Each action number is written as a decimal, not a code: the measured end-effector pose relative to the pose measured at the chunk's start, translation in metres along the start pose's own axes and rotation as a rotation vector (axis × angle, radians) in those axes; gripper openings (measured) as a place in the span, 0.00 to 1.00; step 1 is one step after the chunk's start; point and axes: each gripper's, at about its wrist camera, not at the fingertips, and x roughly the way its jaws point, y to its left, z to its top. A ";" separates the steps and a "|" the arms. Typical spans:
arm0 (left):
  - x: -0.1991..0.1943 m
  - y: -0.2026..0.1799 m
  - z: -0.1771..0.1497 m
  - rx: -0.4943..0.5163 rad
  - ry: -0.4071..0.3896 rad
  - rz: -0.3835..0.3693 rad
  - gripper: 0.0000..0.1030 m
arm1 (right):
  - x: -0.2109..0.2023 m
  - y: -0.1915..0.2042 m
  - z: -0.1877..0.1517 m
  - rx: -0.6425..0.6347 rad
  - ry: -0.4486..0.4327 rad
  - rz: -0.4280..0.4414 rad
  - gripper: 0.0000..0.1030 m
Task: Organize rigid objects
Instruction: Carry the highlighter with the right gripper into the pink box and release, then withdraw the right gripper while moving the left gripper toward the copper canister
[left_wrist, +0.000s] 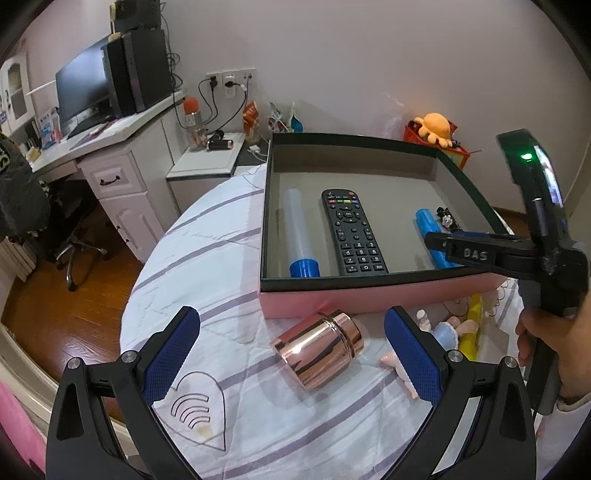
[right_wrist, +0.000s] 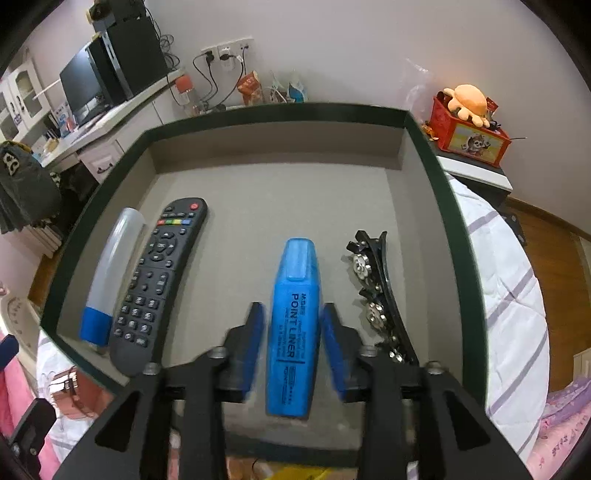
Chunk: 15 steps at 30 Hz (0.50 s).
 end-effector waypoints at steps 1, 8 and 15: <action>-0.004 0.000 -0.001 0.000 -0.004 0.004 0.98 | -0.008 0.000 -0.002 0.000 -0.022 0.002 0.46; -0.031 0.005 -0.011 -0.019 -0.035 0.021 0.98 | -0.066 -0.005 -0.017 -0.008 -0.134 0.013 0.60; -0.062 0.016 -0.037 -0.055 -0.059 0.052 0.98 | -0.132 -0.008 -0.064 -0.048 -0.244 -0.002 0.79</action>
